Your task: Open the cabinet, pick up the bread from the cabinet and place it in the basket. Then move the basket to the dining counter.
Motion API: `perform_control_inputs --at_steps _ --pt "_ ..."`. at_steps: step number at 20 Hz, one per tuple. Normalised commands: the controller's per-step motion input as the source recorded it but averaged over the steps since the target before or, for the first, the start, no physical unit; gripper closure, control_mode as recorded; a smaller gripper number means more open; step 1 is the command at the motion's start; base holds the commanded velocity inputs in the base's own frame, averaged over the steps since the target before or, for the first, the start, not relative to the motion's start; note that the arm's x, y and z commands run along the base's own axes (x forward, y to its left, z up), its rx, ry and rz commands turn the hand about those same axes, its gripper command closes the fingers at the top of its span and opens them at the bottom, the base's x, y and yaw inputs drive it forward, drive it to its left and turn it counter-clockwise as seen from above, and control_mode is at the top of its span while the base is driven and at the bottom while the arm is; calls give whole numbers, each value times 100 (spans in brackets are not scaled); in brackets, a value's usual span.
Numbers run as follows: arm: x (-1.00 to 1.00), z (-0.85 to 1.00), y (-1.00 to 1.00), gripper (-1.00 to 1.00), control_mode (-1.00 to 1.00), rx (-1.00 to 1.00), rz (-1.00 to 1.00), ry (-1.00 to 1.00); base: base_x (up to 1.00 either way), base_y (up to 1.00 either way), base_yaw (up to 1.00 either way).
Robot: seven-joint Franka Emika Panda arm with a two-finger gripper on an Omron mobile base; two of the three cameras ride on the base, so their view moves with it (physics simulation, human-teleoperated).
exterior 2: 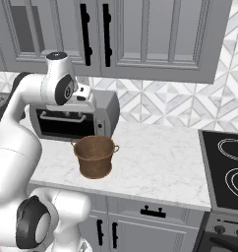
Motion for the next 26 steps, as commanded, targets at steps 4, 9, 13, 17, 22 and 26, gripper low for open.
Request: perform_control_inputs --at_steps 4,9,13,17,22,26 --pt "-29 0 0 -100 -100 0 0 0 0 0 0" --pt "-62 11 0 -100 -100 0 0 -13 0 0 0" --pt "-44 55 -8 -100 -100 0 0 -26 0 0 0" --pt "-26 67 -28 -100 -100 0 0 -19 0 0 0" --pt "-10 72 -40 -100 -100 0 0 -15 0 0 0" --pt "0 69 -40 -100 -100 0 -1 -10 0 0 0"
